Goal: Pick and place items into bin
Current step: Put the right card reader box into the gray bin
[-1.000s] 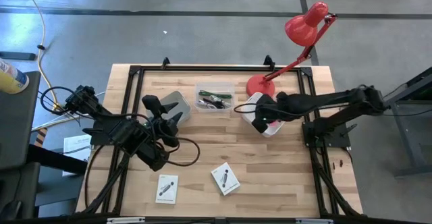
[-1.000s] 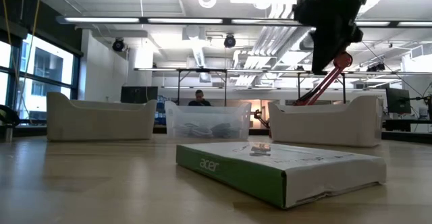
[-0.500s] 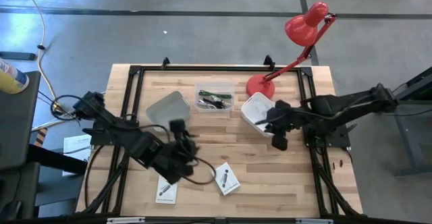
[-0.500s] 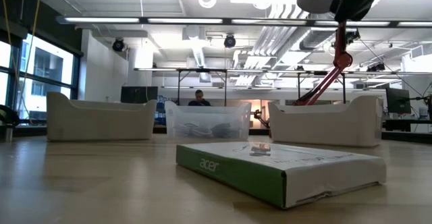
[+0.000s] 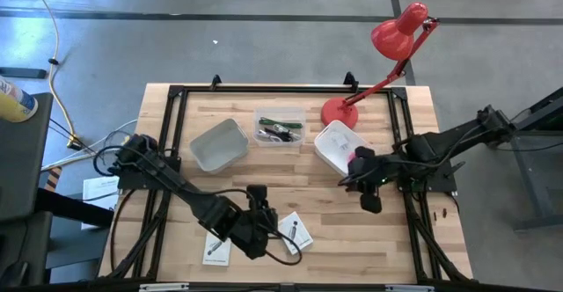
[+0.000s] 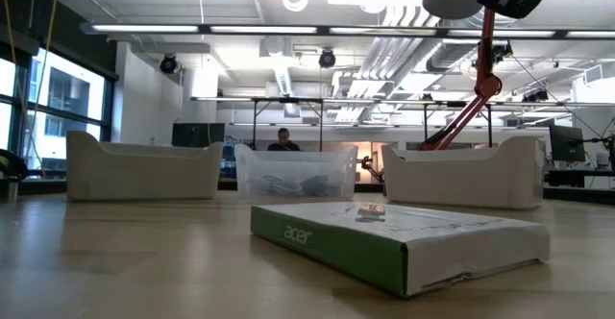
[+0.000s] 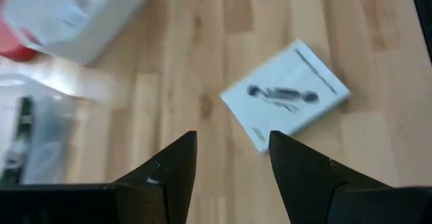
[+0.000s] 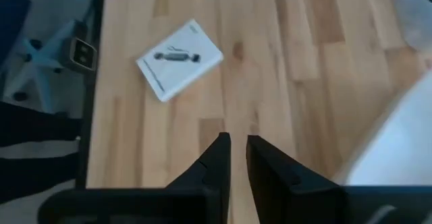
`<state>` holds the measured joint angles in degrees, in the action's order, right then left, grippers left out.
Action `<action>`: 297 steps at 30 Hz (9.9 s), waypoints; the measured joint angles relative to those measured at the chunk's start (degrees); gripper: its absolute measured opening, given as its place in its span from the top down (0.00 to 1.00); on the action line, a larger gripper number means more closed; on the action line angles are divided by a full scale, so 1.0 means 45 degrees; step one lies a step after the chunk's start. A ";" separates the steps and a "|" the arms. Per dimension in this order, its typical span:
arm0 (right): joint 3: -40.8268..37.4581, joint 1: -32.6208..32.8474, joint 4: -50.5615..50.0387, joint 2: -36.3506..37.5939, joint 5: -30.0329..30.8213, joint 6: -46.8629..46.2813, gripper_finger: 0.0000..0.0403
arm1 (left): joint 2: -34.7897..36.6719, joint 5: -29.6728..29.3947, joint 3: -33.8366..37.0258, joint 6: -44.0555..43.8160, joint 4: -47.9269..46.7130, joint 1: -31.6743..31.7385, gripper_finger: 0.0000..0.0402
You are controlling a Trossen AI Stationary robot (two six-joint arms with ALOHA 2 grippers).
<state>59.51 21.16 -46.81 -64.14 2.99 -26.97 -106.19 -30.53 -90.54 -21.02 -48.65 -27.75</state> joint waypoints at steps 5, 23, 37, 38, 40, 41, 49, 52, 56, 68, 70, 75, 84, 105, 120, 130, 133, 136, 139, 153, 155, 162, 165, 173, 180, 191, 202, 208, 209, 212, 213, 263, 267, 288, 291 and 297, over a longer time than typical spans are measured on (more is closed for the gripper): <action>0.0000 0.0294 0.1415 -0.0896 -0.0031 -0.0012 0.90 | -0.0539 0.1283 0.0000 -0.0065 0.0080 -0.0005 0.57; 0.0000 0.0882 0.5183 -0.5619 -0.0881 -0.2037 0.94 | -0.0604 0.2677 0.0976 -0.2181 -0.0503 -0.0773 0.57; 0.0000 0.1464 0.5569 -0.6941 0.0114 -0.3065 0.99 | -0.0618 0.1525 0.2932 -0.5744 0.3783 -0.1409 0.57; -0.0005 0.1420 0.5601 -0.6941 0.0274 -0.3041 0.99 | -0.0618 0.1531 0.3031 -0.6795 0.4025 -0.1422 0.57; -0.0005 0.1324 0.5678 -0.6941 0.0593 -0.3080 0.99 | -0.0618 0.1431 0.3367 -0.8645 0.4881 -0.1435 0.57; -0.0005 0.1291 0.5747 -0.6941 0.0711 -0.3099 0.99 | -0.0618 0.1248 0.3618 -0.9324 0.5566 -0.1454 0.57; -0.0005 0.1585 0.6446 -0.6937 0.1159 -0.2256 0.98 | -0.0618 0.0514 0.5503 -1.3297 0.9481 -0.1496 0.57; -0.0005 0.1699 0.6639 -0.6937 0.1025 -0.2229 0.98 | -0.0618 0.0236 0.5751 -1.4016 0.9483 -0.1531 0.57; -0.0090 0.1750 0.7072 -0.6971 0.1023 -0.2292 0.98 | -0.0618 -0.0144 0.5751 -1.4395 0.9474 -0.1511 0.57; -0.3129 0.2339 1.0521 -0.7014 0.0272 -0.2377 1.00 | -0.0919 -0.0137 0.5729 -1.3938 0.9360 -0.1515 0.57; -0.3316 0.2494 1.1183 -0.7014 0.0290 -0.2592 1.00 | -0.1143 0.0055 0.5734 -1.3910 0.9638 -0.1509 0.57; -0.3434 0.2585 1.1471 -0.7014 0.0710 -0.2486 1.00 | -0.1903 0.0652 0.5735 -1.3753 1.0763 -0.1505 0.57; -0.3426 0.2550 1.2154 -0.7979 0.0547 -0.1936 1.00 | -0.2483 0.0678 0.5731 -1.3721 1.1933 -0.1132 0.57; -0.1536 0.2619 1.2933 -1.0251 0.0457 -0.1124 1.00 | -0.2483 0.1547 0.5731 -1.2777 1.2012 -0.0304 0.57; -0.1304 0.2386 1.1089 -0.9919 0.1268 -0.0844 1.00 | -0.2444 0.2287 0.5707 -1.3443 1.1548 -0.0330 0.57; -0.1360 0.2220 1.0391 -0.8938 0.0612 0.1515 0.95 | -0.2444 0.2101 0.5717 -1.3430 1.1513 -0.0364 0.57; -0.1345 0.2211 1.0577 -0.8938 0.0699 0.1787 0.85 | -0.2444 0.2169 0.5717 -1.3481 1.1504 -0.0364 0.57; -0.1350 0.2211 1.0819 -0.8938 0.0694 0.1809 0.73 | -0.2444 0.2172 0.5722 -1.3481 1.1510 -0.0346 0.57; -0.1345 0.2216 1.1105 -0.8938 0.0813 0.1866 0.60 | -0.2444 0.2185 0.5722 -1.3486 1.1514 -0.0338 0.57; -0.1341 0.2123 1.1614 -0.9087 0.1250 0.2343 0.40 | -0.2451 0.2166 0.5736 -1.3050 1.1617 -0.0335 0.57; -0.1341 0.2108 1.2006 -0.9257 0.1068 0.2338 0.39 | -0.2459 0.2154 0.5736 -1.3051 1.1623 -0.0334 0.57; -0.1341 0.2104 1.2256 -0.9521 0.1029 0.2010 0.39 | -0.2464 0.2142 0.5746 -1.3054 1.1713 -0.0330 0.57; -0.1341 0.2082 1.2182 -0.9521 0.1019 0.2009 0.38 | -0.2464 0.2173 0.5746 -1.3054 1.1718 -0.0330 0.57; -0.1336 0.1816 1.2328 -0.9577 0.1191 0.1969 0.36 | -0.2464 0.2156 0.5746 -1.3519 1.1730 -0.0321 0.57; -0.1277 0.1828 1.2932 -1.0278 0.0874 0.1407 0.36 | -0.2467 0.2076 0.5746 -1.3724 1.1766 -0.0321 0.57; -0.1273 0.2017 1.2425 -1.0371 0.0955 0.1387 0.36 | -0.2476 0.2023 0.5746 -1.4442 1.1925 -0.0321 0.57; -0.1282 0.2041 1.1658 -1.0385 0.1159 0.1435 0.36 | -0.2493 0.1939 0.5727 -1.4606 1.1766 -0.0334 0.57; -0.1282 0.2127 1.1300 -1.0380 0.1338 0.1440 0.36 | -0.2474 0.1892 0.5722 -1.4778 1.1639 -0.0335 0.57; -0.1282 0.2170 1.1197 -1.0375 0.1434 0.1440 0.36 | -0.2474 0.1846 0.5722 -1.4778 1.1625 -0.0335 0.57; -0.1282 0.2384 1.0848 -1.0366 0.1841 0.1431 0.36 | -0.2474 0.1728 0.5722 -1.4781 1.1619 -0.0335 0.57; -0.1282 0.2460 1.0784 -1.0361 0.1997 0.1435 0.36 | -0.2474 0.1703 0.5722 -1.4786 1.1628 -0.0335 0.57; -0.2463 0.3866 1.2836 -1.0890 0.5114 -0.0341 0.36 | -0.2444 0.2865 0.5707 -1.5101 1.1577 0.0760 0.57; -0.2463 0.3976 1.2753 -1.0890 0.5203 -0.0352 0.36 | -0.2444 0.2863 0.5712 -1.5104 1.1592 0.0758 0.57; -0.2467 0.4023 1.2717 -1.0881 0.5414 -0.0342 0.36 | -0.2508 0.2625 0.5770 -1.4009 1.3000 0.1342 0.57; -0.2487 0.4027 1.2705 -1.0876 0.5513 -0.0342 0.36 | -0.2508 0.2624 0.5770 -1.3615 1.3436 0.1425 0.57; -0.2511 0.4037 1.2745 -1.0871 0.5744 -0.0337 0.36 | -0.2508 0.2649 0.5770 -1.3334 1.3865 0.1501 0.57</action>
<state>48.21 39.33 10.54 -113.06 28.84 -28.49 -117.47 -18.61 -64.58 -81.03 13.74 -20.99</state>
